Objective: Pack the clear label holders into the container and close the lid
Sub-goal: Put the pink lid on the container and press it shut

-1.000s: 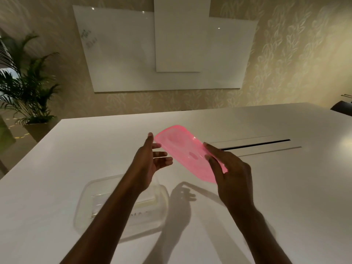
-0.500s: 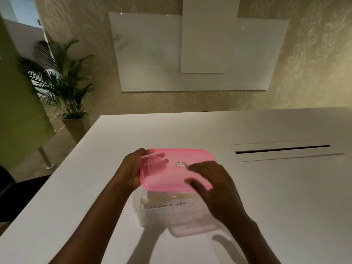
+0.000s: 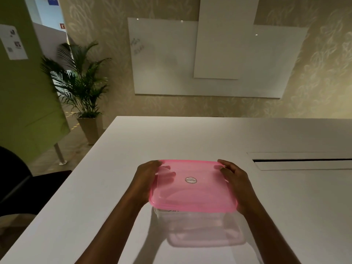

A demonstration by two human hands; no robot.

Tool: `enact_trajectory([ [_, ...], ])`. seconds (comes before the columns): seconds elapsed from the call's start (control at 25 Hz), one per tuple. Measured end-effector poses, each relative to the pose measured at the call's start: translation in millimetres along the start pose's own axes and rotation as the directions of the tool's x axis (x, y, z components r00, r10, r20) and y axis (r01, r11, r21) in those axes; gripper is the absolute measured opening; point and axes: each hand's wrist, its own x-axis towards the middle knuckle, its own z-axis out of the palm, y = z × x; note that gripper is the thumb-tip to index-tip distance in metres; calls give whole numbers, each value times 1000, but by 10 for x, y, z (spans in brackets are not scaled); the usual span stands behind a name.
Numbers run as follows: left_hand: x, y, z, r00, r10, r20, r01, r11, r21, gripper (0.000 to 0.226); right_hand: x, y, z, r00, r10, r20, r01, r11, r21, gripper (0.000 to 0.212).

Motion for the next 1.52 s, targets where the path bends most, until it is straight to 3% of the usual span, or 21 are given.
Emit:
enact_trajectory([
  [0.16,102,-98,-70,952,215,-218,-128,927,354,15,40,74,82,997,15,-79,-15,1000,-5,27],
  [0.4,132,-244,-70,923,270,-273,-110,866,487,18,167,184,87,990,0,-142,-16,993,-118,24],
  [0.76,232,-330,-16,880,342,-330,-95,807,583,8,371,322,65,988,-7,-152,-34,963,-266,19],
  [1.12,273,-339,-24,849,421,-320,-88,709,700,28,449,378,68,991,8,-135,-48,953,-299,26],
  [1.32,243,-312,-45,877,368,-309,-43,701,712,28,491,361,82,994,25,-105,-58,942,-331,30],
  [1.52,222,-422,-58,866,415,-278,-79,664,744,37,500,374,87,996,-12,-93,-28,911,-412,32],
])
